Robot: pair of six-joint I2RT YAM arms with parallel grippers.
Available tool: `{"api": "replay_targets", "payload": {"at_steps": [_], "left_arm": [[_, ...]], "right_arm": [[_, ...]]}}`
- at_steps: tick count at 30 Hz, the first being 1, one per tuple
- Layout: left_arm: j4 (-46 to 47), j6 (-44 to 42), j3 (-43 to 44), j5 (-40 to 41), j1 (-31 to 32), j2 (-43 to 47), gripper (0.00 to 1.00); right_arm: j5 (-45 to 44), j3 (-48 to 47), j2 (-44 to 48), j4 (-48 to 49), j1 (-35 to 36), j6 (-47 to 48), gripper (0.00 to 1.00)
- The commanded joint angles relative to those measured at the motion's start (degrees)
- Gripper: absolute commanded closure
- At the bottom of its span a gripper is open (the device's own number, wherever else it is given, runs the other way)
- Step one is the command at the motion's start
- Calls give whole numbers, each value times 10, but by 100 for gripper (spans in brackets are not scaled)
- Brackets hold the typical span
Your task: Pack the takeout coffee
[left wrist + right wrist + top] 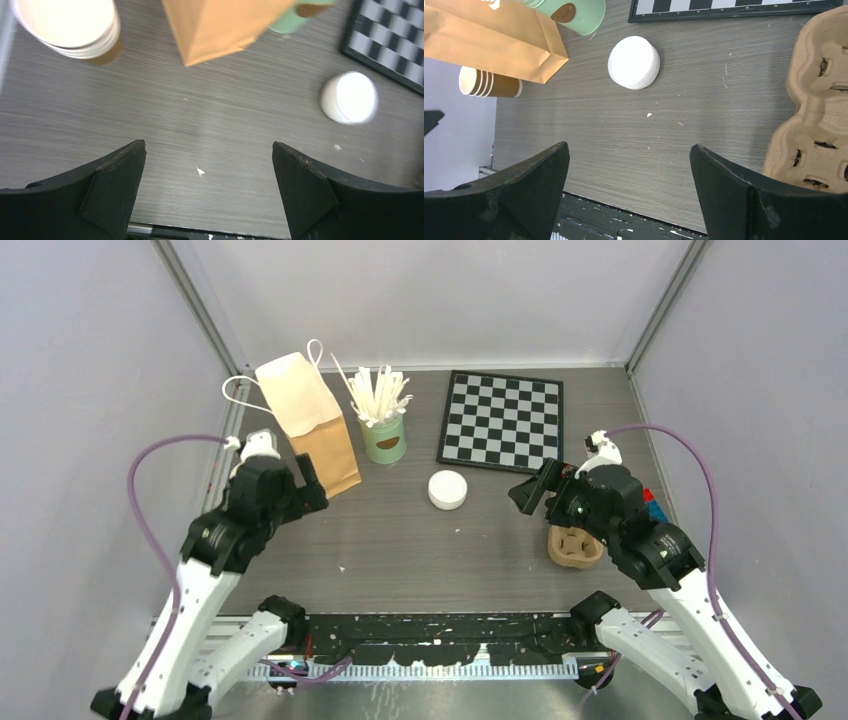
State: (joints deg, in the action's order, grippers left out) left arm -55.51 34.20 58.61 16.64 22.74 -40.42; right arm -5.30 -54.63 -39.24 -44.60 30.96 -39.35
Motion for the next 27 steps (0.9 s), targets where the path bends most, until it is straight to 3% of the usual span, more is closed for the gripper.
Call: {"api": "replay_targets", "payload": {"at_steps": [1, 4, 7, 10, 16, 27], "left_arm": [[-41, 16, 89, 166, -17, -112, 0], [-63, 25, 127, 175, -88, -168, 2], [-58, 33, 133, 78, -209, -197, 6], [-57, 52, 127, 48, -301, -220, 12], [-78, 109, 125, 57, -351, -250, 18], [8, 102, 77, 27, -375, -215, 26]], "right_arm": [[9, -3, 11, 24, 2, 5, 6], [29, 1, 27, 37, 2, 5, 6], [39, 9, 48, 48, 2, 6, 6], [37, 15, 69, 52, 2, 19, 6], [41, 20, 84, 55, 2, 28, 9], [45, 20, 82, 50, 2, 50, 10]]}}
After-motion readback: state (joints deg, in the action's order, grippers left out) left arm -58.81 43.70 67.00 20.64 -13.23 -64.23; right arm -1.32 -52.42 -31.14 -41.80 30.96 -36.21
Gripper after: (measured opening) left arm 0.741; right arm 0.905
